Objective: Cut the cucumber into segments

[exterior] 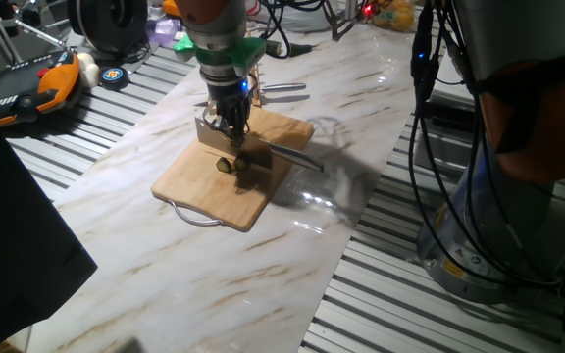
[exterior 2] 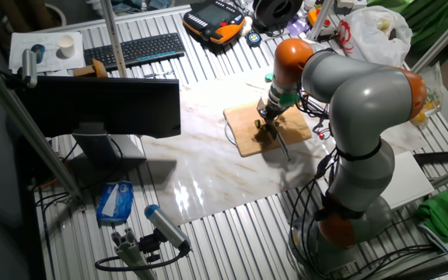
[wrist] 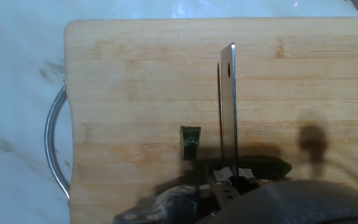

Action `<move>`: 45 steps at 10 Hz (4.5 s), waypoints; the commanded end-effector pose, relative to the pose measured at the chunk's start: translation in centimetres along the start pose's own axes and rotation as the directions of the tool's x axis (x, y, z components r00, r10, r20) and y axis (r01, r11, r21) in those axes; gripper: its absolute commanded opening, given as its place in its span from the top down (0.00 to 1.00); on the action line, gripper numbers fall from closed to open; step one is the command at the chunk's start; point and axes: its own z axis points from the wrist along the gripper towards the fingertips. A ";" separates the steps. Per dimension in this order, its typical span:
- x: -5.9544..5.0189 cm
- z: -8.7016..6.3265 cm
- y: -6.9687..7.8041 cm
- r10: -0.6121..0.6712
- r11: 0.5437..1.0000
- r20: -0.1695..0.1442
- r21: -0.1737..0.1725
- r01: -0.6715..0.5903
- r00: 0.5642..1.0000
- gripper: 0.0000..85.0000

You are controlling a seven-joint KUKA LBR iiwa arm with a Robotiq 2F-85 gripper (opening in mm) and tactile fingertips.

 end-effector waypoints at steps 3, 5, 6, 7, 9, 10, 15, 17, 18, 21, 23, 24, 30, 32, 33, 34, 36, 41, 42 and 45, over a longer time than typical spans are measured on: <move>-0.1 0.1 0.0 0.000 1.000 0.000 0.000 0.000 1.000 0.99; -0.1 0.1 0.0 0.003 1.000 -0.009 -0.002 -0.003 1.000 0.99; -0.1 0.1 0.0 0.003 1.000 -0.014 -0.003 -0.003 1.000 0.99; -0.1 0.2 0.0 0.003 1.000 -0.018 -0.003 -0.003 1.000 0.99; -0.2 0.5 0.0 0.004 1.000 -0.029 -0.010 -0.005 1.000 0.99; -0.2 0.7 0.0 0.004 1.000 -0.032 -0.014 -0.005 0.999 0.99; -0.2 1.1 0.0 0.001 1.000 -0.018 -0.023 -0.001 1.000 0.99; -0.1 1.1 0.1 0.002 1.000 -0.016 -0.023 -0.003 1.000 0.99; 0.0 0.9 0.1 0.004 1.000 -0.016 -0.022 -0.004 1.000 0.99; 0.1 -0.3 0.2 0.009 1.000 -0.020 -0.012 -0.009 1.000 0.99; 0.4 -1.7 0.1 0.014 1.000 -0.030 0.006 -0.014 0.999 0.99; 0.6 -2.3 0.1 0.014 1.000 -0.037 0.007 -0.014 0.999 0.99; -0.1 -2.7 -1.5 -0.008 1.000 -0.046 0.016 0.009 0.999 0.99; -0.2 -2.5 -1.5 -0.009 1.000 -0.051 0.005 0.009 0.999 0.99; -0.2 -2.3 -1.4 -0.009 1.000 -0.050 -0.002 0.009 0.999 0.99; -0.3 -2.1 -1.5 -0.009 1.000 -0.047 -0.006 0.009 0.999 0.99; -0.3 -1.8 -1.4 -0.011 1.000 -0.042 -0.007 0.011 0.999 0.99; 0.3 -0.5 -0.9 -0.005 1.000 -0.023 -0.010 0.005 1.000 0.99; 0.2 -0.5 -0.9 -0.005 1.000 -0.023 -0.010 0.005 1.000 0.99; 0.1 0.0 -0.9 -0.006 1.000 -0.018 -0.013 0.006 1.000 0.99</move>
